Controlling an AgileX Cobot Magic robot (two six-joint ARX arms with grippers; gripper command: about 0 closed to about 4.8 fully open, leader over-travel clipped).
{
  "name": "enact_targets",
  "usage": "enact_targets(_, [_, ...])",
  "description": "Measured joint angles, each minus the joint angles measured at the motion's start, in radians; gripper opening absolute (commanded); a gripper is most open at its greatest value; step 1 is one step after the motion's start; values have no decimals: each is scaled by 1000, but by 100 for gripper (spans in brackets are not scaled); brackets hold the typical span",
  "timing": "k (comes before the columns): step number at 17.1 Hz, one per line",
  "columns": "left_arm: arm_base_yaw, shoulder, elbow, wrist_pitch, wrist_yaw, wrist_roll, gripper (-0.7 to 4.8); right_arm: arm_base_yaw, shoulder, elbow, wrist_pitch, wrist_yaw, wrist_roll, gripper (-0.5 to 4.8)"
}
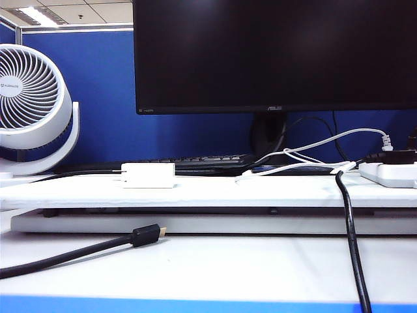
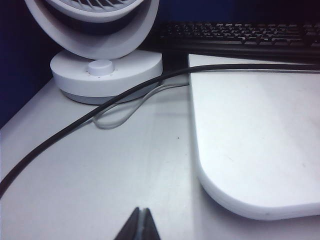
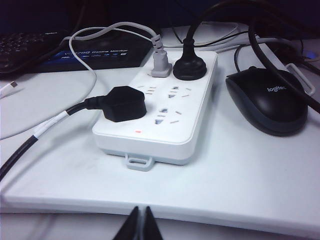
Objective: Pick up the Type-C charging cable and the charging base, insert one end of the Type-C charger into the corresponding slot on the base, and finally place the plugged-in charger back on the table.
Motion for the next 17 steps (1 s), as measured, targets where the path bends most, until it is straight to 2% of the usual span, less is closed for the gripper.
enact_targets(7, [0,0,-1,8,0,-9,-4,0,0,0,14,-4,3,-1])
enact_targets(9, [0,0,15,25,-3,-94,-4,0,0,22,22,1,58,-2])
enact_targets(10, [0,0,69,58,-3,-132,-4,0,0,85,14,26,82,-2])
enact_targets(13, [0,31,167,84,-3,-134,-4,0,10,218,23,98,90,-2])
enact_targets(17, [0,240,321,117,28,-130,-4,0,140,393,11,110,91,-2])
